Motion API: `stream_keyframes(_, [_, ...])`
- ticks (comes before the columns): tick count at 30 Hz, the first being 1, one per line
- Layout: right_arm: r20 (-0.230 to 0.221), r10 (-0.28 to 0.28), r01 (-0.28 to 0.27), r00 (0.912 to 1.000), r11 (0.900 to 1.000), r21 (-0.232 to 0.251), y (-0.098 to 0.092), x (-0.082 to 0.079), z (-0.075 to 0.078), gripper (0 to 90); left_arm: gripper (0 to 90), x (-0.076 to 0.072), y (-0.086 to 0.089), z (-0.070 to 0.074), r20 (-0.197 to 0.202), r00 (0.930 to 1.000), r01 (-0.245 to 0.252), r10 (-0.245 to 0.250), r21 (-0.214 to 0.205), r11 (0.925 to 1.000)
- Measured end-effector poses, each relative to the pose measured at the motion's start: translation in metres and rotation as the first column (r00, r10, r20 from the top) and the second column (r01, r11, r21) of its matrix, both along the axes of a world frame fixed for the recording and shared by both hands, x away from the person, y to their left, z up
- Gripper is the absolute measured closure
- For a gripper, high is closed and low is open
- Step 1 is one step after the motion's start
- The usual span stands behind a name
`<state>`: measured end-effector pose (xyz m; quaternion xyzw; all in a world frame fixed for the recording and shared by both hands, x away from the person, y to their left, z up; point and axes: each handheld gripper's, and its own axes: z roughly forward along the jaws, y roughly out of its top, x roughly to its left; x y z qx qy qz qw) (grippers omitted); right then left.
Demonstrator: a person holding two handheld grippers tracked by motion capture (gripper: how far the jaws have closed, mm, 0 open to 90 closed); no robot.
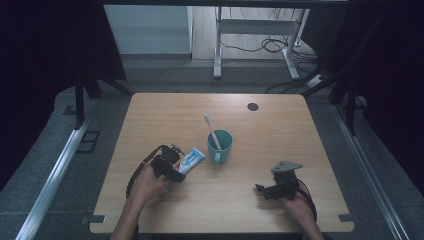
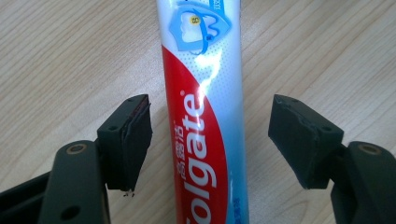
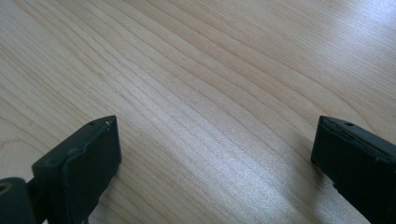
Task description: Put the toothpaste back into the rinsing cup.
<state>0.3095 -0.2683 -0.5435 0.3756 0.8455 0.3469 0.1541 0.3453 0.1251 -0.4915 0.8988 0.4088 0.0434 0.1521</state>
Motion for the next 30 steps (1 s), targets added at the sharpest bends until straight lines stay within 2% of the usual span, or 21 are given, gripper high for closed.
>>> stream_keyframes(3, [0.0,0.0,0.0,1.0,1.0,0.0,0.0,0.0,0.0,1.0,30.2,0.004,-0.004,0.0,-0.019,0.9998,0.005,-0.005,0.019,0.9998])
stream_keyframes(4, [0.0,0.0,0.0,1.0,1.0,0.0,0.0,0.0,0.0,1.0,30.2,0.008,-0.008,0.0,-0.037,0.9992,0.018,-0.017,0.042,0.999])
stream_keyframes(6, [0.0,0.0,0.0,1.0,1.0,0.0,0.0,0.0,0.0,1.1,30.2,0.01,-0.01,-0.001,-0.048,0.9988,0.016,-0.013,0.051,0.9986])
stream_keyframes(8, [0.001,0.0,0.0,1.0,1.0,0.0,0.0,0.0,0.0,1.0,31.0,0.016,-0.014,-0.001,-0.07,0.9975,0.021,-0.016,0.079,0.9966])
stream_keyframes(10, [0.001,0.0,0.0,1.0,1.0,0.0,0.0,0.0,0.0,1.0,31.3,0.018,-0.016,-0.001,-0.075,0.9971,0.02,-0.014,0.088,0.9959])
stream_keyframes(18, [0.0,0.001,-0.001,1.0,1.0,-0.001,0.0,0.0,0.0,1.0,34.3,0.031,-0.028,-0.004,-0.149,0.9887,0.043,-0.018,0.172,0.9842])
stream_keyframes(25, [0.0,0.001,-0.001,1.0,1.0,-0.001,0.0,0.0,0.0,1.0,40.3,0.039,-0.034,-0.007,-0.183,0.9831,0.043,-0.004,0.21,0.9769])
stream_keyframes(30, [0.0,0.0,0.0,1.0,1.0,-0.001,0.0,0.0,0.0,1.0,46.3,0.042,-0.037,-0.009,-0.211,0.9775,0.048,-0.002,0.212,0.9761])
